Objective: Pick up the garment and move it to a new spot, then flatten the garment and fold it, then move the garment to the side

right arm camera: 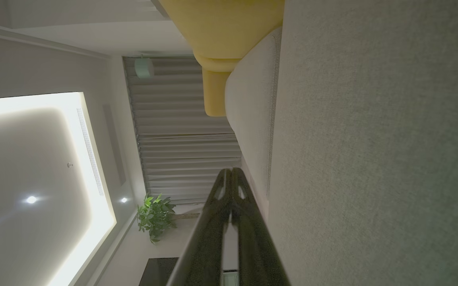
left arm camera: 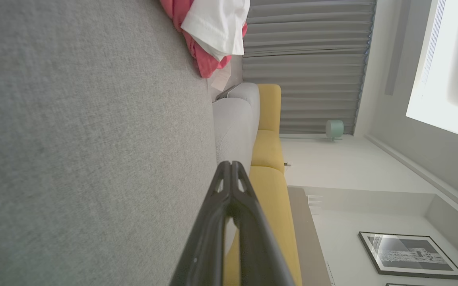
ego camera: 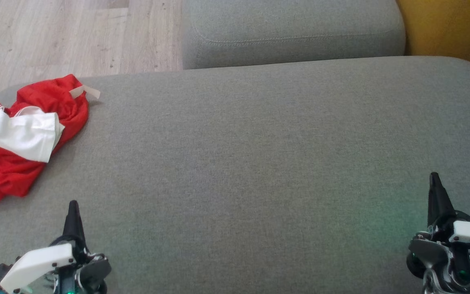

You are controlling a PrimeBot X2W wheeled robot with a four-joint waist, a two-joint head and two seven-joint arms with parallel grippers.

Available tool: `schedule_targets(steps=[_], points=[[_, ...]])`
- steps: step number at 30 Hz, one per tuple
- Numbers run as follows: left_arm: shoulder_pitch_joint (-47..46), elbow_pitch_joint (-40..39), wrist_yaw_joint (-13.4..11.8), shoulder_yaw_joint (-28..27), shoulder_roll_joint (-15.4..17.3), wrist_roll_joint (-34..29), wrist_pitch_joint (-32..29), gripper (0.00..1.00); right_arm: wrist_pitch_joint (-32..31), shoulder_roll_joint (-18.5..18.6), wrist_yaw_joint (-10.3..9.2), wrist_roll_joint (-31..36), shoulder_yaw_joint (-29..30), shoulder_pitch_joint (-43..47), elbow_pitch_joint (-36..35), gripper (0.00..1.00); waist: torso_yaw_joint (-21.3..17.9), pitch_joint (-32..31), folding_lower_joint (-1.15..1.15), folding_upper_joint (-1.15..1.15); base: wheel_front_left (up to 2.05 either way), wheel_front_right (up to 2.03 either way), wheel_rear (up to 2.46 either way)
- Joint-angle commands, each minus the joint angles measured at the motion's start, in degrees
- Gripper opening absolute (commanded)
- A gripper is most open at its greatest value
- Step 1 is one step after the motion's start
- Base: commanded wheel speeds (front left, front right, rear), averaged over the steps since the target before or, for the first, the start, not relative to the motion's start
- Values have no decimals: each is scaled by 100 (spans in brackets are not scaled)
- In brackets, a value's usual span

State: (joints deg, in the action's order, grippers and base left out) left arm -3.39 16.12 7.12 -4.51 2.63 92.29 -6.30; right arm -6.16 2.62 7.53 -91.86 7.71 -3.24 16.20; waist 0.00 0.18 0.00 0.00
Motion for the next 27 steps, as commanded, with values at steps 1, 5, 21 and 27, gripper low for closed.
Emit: schedule_targets(steps=[1,5,21,27], points=[[-279,-210,36,-199,25,-10,-17,0,-31,26,-4,-33,-121,-294,-218,0,0,0,0,0,0,0,0],[0,0,-1,0,0,0,0,100,0,0,0,0,0,0,0,100,0,0,0,0,0,0,0],[197,18,-32,190,0,-138,217,100,216,-9,0,207,-187,151,147,100,-2,-8,0,0,0,0,0],[224,-158,-85,245,1,-446,319,100,317,-7,-1,582,-204,158,13,100,4,-9,0,0,0,0,0]])
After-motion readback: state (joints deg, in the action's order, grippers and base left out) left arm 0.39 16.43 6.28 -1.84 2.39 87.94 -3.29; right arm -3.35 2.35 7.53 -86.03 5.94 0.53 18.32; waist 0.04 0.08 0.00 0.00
